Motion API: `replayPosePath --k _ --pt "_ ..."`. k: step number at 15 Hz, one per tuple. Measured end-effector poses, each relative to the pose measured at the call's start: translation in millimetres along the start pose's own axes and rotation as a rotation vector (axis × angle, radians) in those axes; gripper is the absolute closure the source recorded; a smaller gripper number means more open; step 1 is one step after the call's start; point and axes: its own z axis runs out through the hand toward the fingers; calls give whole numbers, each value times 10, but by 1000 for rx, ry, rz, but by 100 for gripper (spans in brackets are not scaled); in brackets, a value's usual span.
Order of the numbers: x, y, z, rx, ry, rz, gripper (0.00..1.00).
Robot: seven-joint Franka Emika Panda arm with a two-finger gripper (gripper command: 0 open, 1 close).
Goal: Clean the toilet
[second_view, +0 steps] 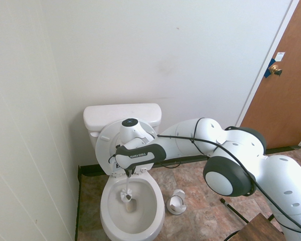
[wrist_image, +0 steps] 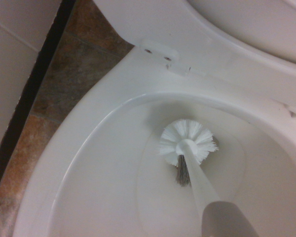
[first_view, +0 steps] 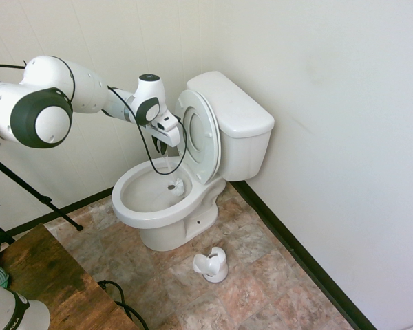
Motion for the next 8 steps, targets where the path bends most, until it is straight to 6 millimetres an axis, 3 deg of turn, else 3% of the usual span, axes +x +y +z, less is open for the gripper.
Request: replayPosePath --k 3,8 --pt "-24 -194 86 -15 4 -7 100" --pt "-231 -430 261 -34 2 -46 100"
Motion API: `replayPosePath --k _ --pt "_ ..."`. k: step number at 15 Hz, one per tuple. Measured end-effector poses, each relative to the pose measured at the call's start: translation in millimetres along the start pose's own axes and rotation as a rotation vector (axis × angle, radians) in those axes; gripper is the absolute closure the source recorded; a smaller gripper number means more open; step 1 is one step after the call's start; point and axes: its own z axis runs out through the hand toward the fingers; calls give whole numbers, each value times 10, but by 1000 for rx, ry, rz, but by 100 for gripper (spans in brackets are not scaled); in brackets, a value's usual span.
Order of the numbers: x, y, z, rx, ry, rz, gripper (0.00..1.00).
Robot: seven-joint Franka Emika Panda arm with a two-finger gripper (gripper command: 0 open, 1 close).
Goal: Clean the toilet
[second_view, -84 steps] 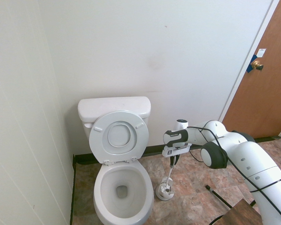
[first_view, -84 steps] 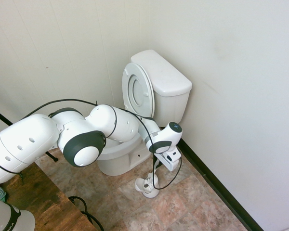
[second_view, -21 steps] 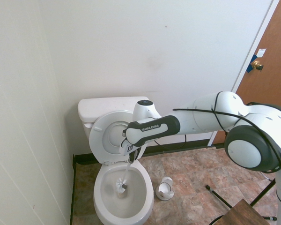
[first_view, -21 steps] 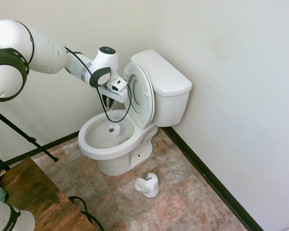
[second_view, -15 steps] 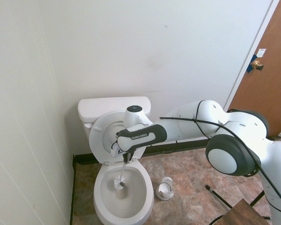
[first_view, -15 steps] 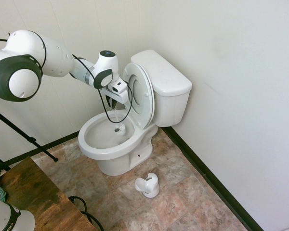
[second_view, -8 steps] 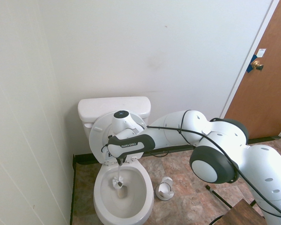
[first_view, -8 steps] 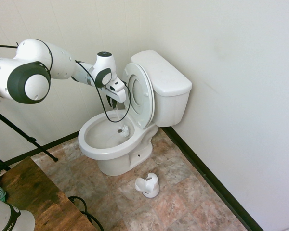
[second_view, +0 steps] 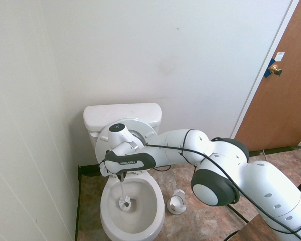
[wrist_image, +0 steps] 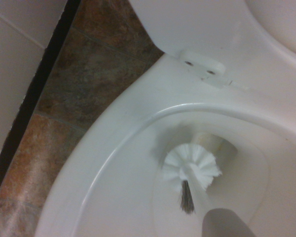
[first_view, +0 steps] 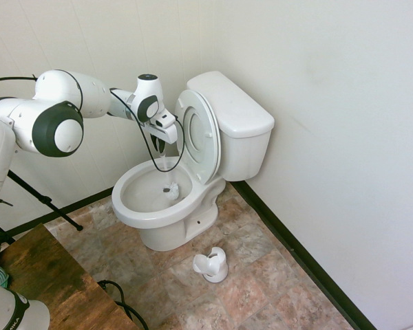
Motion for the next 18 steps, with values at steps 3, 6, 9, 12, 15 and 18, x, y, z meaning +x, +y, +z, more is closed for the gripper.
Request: replayPosePath --k 3,6,9,12,15,18 --pt "-123 -68 30 -3 -2 -22 100" --pt "-273 -134 18 4 -8 -46 100" --pt "-417 -76 0 15 -13 -65 100" --pt "-530 124 2 18 -19 -68 100" --pt "-591 412 39 24 -39 -62 100" --pt "-618 774 92 41 -63 -52 100"
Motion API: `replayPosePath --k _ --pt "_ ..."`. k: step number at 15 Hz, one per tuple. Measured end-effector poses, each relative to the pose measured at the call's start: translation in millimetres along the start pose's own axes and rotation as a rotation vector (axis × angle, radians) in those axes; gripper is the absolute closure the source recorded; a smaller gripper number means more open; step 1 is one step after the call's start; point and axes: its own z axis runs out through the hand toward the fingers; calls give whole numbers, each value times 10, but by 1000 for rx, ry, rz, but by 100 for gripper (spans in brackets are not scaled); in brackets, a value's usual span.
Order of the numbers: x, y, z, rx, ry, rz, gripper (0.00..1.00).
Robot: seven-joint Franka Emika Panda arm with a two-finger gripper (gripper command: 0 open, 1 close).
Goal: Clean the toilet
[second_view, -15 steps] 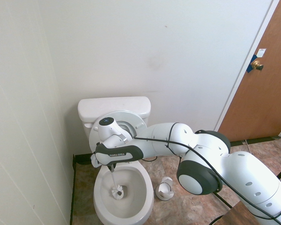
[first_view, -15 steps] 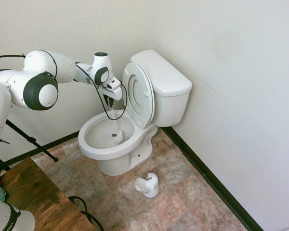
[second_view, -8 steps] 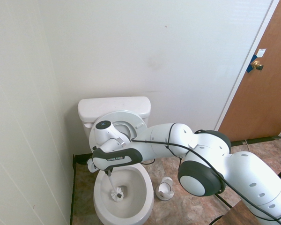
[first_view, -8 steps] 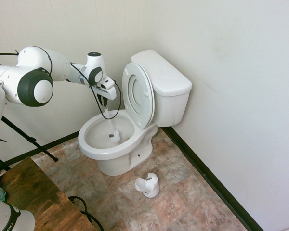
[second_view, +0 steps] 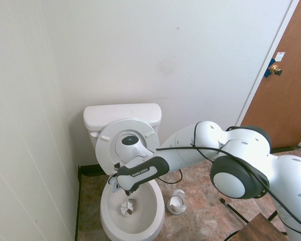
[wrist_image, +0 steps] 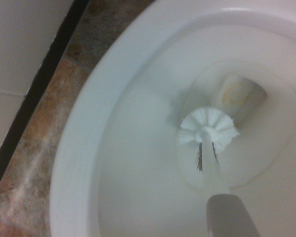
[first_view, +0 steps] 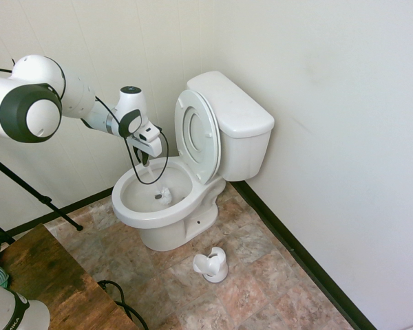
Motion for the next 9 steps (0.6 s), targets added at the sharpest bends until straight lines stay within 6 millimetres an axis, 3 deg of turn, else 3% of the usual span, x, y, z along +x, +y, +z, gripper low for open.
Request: replayPosePath --k 6,9 --pt "-281 713 -2 35 -37 -4 100" --pt "-252 1004 -47 46 -55 17 100"
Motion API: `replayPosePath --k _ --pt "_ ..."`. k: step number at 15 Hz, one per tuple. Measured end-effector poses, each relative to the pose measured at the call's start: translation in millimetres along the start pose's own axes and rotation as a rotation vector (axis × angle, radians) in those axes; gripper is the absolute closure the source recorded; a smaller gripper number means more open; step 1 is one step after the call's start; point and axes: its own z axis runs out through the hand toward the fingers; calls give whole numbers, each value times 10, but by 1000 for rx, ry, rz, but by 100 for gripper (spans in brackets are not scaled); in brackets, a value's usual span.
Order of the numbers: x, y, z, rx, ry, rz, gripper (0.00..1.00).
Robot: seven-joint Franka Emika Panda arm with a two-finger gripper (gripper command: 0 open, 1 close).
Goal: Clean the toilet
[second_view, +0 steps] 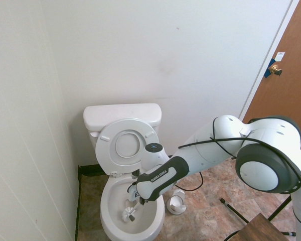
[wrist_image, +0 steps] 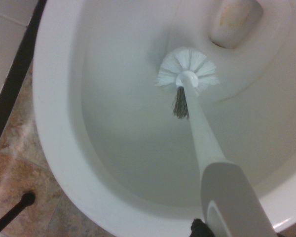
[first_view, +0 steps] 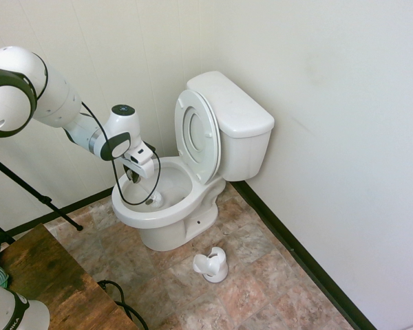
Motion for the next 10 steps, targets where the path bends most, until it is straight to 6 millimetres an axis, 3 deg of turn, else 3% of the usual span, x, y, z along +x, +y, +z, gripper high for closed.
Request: replayPosePath --k 6,10 --pt "455 502 -48 19 -20 91 100" --pt "811 591 -171 32 -16 140 100"
